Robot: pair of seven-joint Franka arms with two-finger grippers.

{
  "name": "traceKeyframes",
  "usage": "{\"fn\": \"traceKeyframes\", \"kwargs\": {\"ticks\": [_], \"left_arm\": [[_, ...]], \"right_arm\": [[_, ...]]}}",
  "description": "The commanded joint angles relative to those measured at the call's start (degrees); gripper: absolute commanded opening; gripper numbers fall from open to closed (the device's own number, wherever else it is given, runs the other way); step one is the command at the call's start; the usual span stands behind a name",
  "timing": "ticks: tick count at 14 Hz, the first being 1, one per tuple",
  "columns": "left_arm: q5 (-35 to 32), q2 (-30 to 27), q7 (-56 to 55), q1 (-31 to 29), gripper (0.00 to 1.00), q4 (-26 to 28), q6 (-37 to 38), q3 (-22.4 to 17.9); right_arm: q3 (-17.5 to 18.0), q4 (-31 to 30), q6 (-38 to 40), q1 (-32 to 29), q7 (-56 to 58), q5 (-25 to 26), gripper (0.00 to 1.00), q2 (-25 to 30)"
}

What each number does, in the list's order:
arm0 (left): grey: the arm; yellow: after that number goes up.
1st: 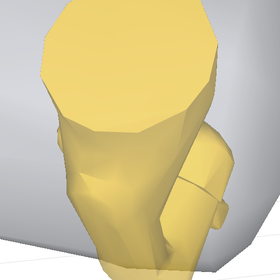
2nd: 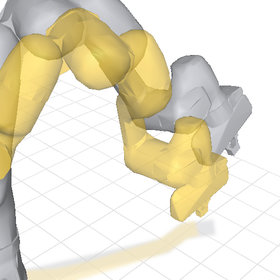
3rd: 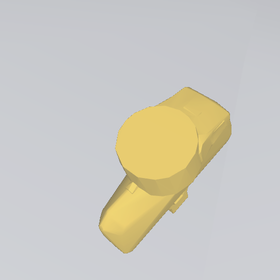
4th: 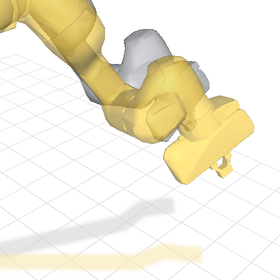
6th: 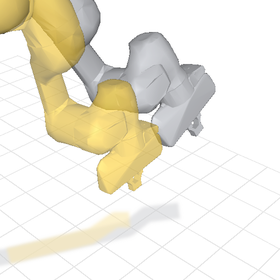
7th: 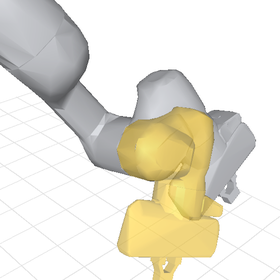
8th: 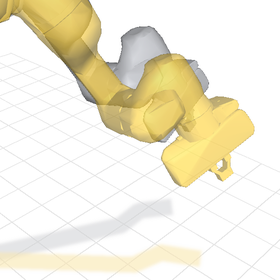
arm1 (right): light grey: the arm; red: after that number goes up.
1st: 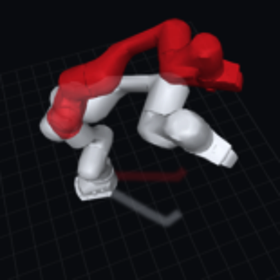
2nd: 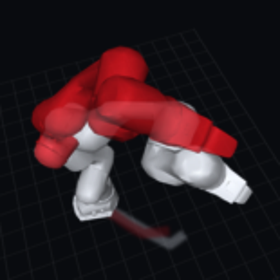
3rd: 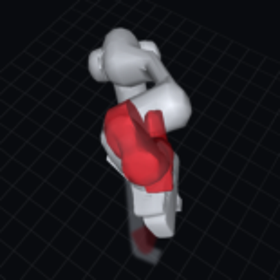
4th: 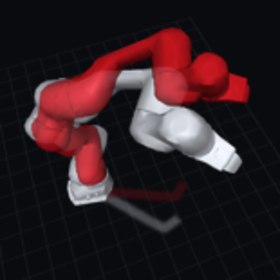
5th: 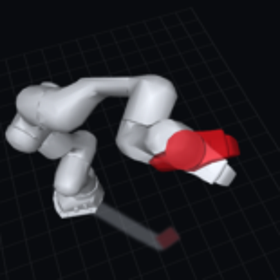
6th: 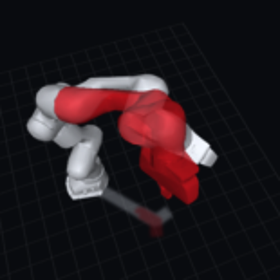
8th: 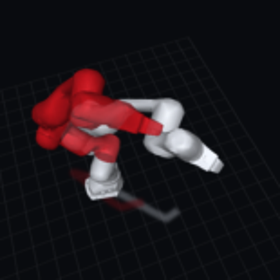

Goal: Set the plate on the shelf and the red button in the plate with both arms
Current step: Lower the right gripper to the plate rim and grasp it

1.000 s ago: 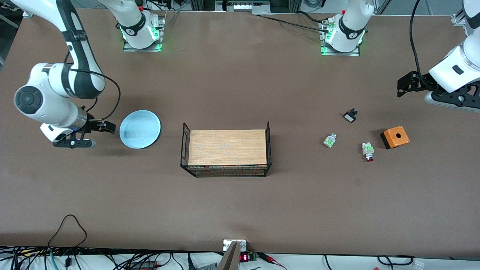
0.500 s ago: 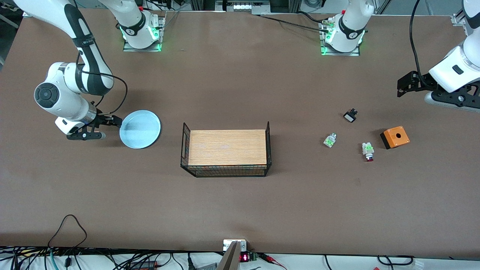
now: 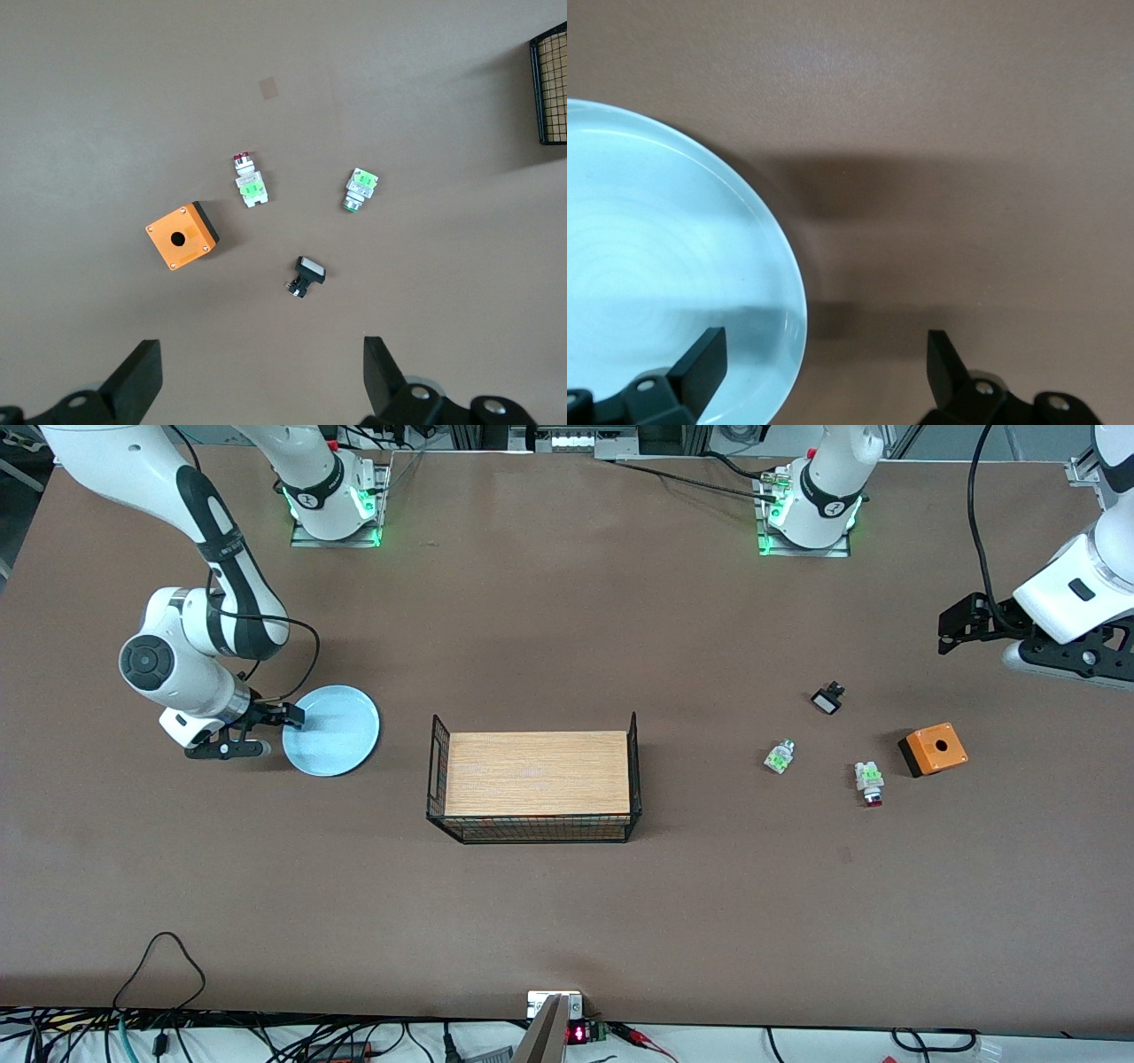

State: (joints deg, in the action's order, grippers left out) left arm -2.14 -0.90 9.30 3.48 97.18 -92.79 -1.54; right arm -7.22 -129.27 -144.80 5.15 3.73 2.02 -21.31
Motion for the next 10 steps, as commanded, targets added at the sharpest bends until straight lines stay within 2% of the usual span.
{"fn": "traceKeyframes", "kwargs": {"ticks": [1, 2, 3, 9, 10], "left_arm": [[-0.93, 0.37, -0.43, 0.13, 1.0, -1.46, 1.3, 0.13], [-0.93, 0.28, -0.43, 0.13, 1.0, -1.38, 1.3, 0.14], [-0.93, 0.28, -0.43, 0.13, 1.0, -1.38, 1.38, 0.14], [-0.93, 0.28, -0.43, 0.13, 1.0, -1.38, 1.38, 0.14], [-0.93, 0.28, -0.43, 0.13, 1.0, -1.38, 1.38, 0.14]], "right_arm": [[0.36, -0.19, -1.36, -0.05, 0.58, 0.1, 0.99, -0.75], [0.36, -0.19, -1.36, 0.56, 0.58, 0.09, 0.91, -0.93], [0.36, -0.19, -1.19, 0.91, 0.66, 0.01, 0.74, -1.02], [0.36, -0.19, 0.48, 1.18, -0.04, -0.08, 0.05, -1.02], [0.36, -0.19, 0.74, 1.18, -0.12, -0.08, 0.0, -0.93]]}}
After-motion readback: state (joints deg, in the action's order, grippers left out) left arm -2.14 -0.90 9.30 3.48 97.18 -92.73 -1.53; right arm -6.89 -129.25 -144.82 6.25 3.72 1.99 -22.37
